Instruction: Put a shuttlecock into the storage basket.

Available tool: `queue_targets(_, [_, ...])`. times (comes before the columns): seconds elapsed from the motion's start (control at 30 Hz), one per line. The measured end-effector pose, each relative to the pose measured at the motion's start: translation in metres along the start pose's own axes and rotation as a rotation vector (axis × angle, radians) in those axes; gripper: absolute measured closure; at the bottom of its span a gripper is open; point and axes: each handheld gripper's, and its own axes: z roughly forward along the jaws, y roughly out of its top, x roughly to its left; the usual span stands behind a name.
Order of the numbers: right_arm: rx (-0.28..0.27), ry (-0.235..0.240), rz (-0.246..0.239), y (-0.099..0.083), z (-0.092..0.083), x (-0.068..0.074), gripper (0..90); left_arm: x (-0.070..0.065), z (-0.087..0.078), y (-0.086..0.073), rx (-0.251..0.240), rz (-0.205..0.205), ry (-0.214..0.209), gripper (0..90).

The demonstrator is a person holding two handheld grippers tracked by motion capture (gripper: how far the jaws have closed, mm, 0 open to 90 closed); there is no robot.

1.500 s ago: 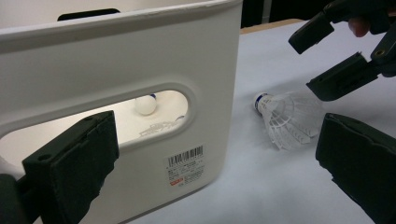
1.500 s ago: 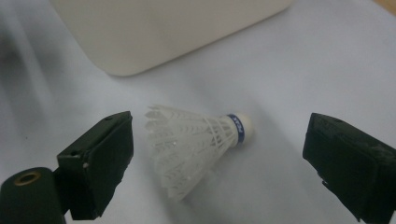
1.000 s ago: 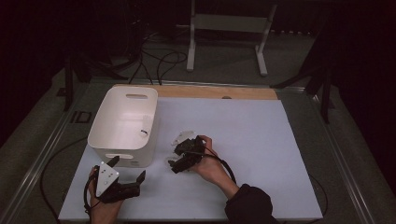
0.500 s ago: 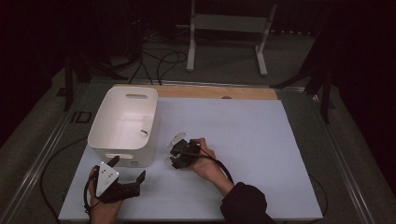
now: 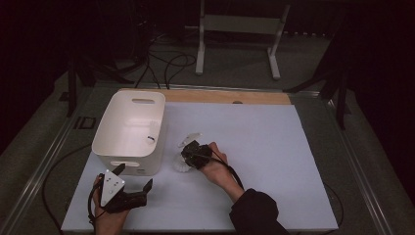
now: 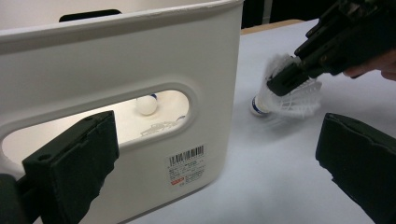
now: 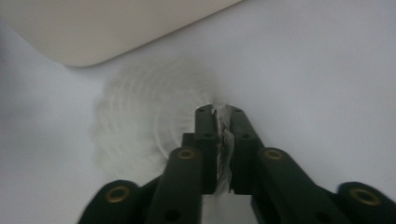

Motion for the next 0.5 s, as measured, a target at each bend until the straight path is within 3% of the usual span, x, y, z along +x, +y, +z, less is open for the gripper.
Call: queue_targets(0.5, [-0.037,0.031,0.089,0.003,-0.007,-0.011,87.2,0.0,0.0,0.0,-0.001,-0.001,0.002,0.0])
